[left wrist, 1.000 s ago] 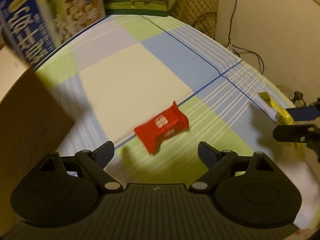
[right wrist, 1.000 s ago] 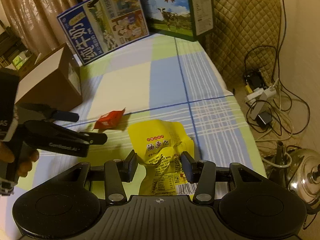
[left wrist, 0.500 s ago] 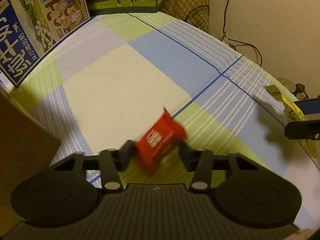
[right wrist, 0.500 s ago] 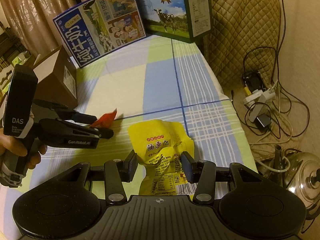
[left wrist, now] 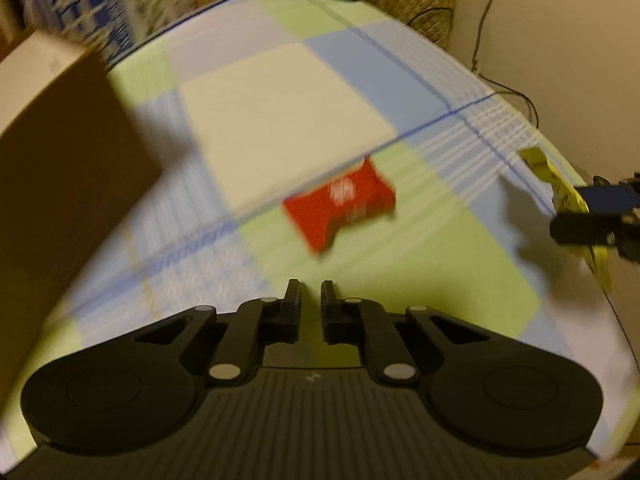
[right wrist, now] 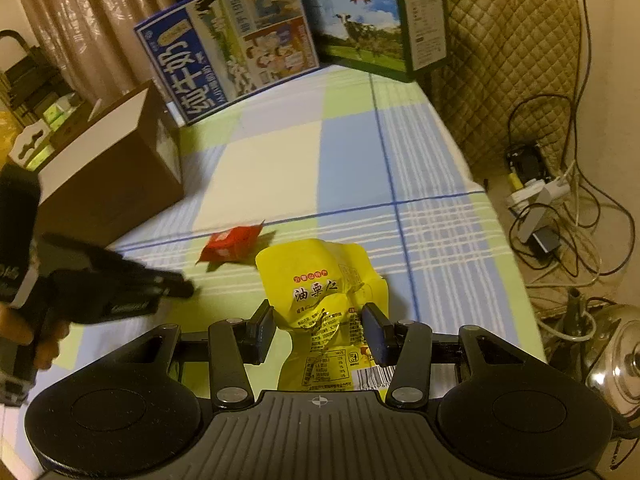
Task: Organize objects
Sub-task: 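Grasp the red snack packet with the left tool while the right tool holds the yellow packet, then carry both snack packets into the brown box and release them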
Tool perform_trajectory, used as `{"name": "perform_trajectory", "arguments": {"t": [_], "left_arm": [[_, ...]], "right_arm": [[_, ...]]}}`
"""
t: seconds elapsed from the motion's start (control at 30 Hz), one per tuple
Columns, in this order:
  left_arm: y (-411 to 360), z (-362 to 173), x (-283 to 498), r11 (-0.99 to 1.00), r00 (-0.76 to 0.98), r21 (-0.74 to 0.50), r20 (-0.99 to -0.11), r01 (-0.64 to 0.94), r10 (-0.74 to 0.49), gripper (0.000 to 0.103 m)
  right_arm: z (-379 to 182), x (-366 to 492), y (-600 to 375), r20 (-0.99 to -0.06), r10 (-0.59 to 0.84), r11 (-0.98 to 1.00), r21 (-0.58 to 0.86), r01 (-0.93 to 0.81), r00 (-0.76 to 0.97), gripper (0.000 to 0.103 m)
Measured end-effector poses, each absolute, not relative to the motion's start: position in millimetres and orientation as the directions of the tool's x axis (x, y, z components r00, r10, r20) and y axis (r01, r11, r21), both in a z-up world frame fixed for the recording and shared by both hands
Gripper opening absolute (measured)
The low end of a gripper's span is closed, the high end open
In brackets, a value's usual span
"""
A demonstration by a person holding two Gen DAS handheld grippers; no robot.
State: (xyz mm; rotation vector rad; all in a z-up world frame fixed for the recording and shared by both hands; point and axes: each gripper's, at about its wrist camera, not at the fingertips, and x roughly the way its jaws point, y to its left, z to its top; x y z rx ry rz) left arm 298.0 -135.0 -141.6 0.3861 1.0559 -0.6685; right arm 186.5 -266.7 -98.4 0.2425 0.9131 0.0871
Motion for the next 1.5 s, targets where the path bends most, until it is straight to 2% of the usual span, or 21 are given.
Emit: {"name": "perform_trajectory", "arguments": {"t": [0.1,0.17,0.23,0.33,0.37,0.67,0.8,0.83,0.87,0.93,1.17,1.5], "left_arm": [[-116.3,-136.6,290.1,0.753,0.324,-0.038,-0.888,0.657,-0.327,0.012],[-112.6,-132.2,291.2,0.744,0.34,-0.023,-0.88,0.668,-0.333,0.022],[-115.8,-128.0,295.9,0.731,0.358,-0.004,-0.87,0.682,-0.339,0.028],[-129.2,-124.1,301.1,0.689,0.372,0.011,-0.848,0.725,-0.378,0.046],[-136.6,-123.2,302.4,0.663,0.382,0.031,-0.837,0.748,-0.392,0.047],[-192.5,-143.9,315.2,0.481,0.353,0.133,-0.846,0.866,-0.4,0.046],[-201.0,-150.7,322.4,0.467,0.324,0.108,-0.852,0.878,-0.411,0.039],[-201.9,-150.9,323.6,0.466,0.318,0.101,-0.852,0.879,-0.415,0.037],[-201.8,-151.4,324.8,0.467,0.314,0.095,-0.853,0.879,-0.418,0.03],[-202.5,-151.0,326.3,0.473,0.302,0.076,-0.855,0.878,-0.422,0.025],[-183.7,-144.6,325.0,0.559,0.297,0.005,-0.851,0.829,-0.434,0.024],[-121.2,-107.2,312.1,0.721,0.351,-0.081,-0.833,0.688,-0.428,0.024]], "right_arm": [[-99.7,181.9,-264.3,-0.772,0.19,0.967,0.255,0.021,0.606,0.044],[-101.2,178.6,-265.6,-0.775,0.188,0.966,0.256,0.027,0.604,0.044],[-102.3,176.0,-267.7,-0.778,0.18,0.966,0.254,0.041,0.602,0.044],[-101.7,170.8,-272.6,-0.78,0.163,0.966,0.252,0.065,0.604,0.044],[-100.9,168.6,-274.5,-0.78,0.156,0.966,0.25,0.072,0.607,0.044],[-97.3,154.5,-292.3,-0.784,0.102,0.958,0.244,0.153,0.613,0.044],[-98.5,152.9,-297.1,-0.787,0.09,0.954,0.244,0.174,0.61,0.044],[-99.1,152.9,-297.3,-0.788,0.088,0.954,0.244,0.177,0.609,0.044],[-99.8,152.9,-297.3,-0.789,0.087,0.953,0.243,0.179,0.608,0.044],[-100.7,153.9,-297.3,-0.79,0.089,0.953,0.246,0.18,0.606,0.044],[-99.8,164.2,-292.6,-0.785,0.107,0.957,0.249,0.152,0.61,0.044],[-90.3,181.1,-268.2,-0.761,0.171,0.963,0.263,0.056,0.626,0.044]]}}
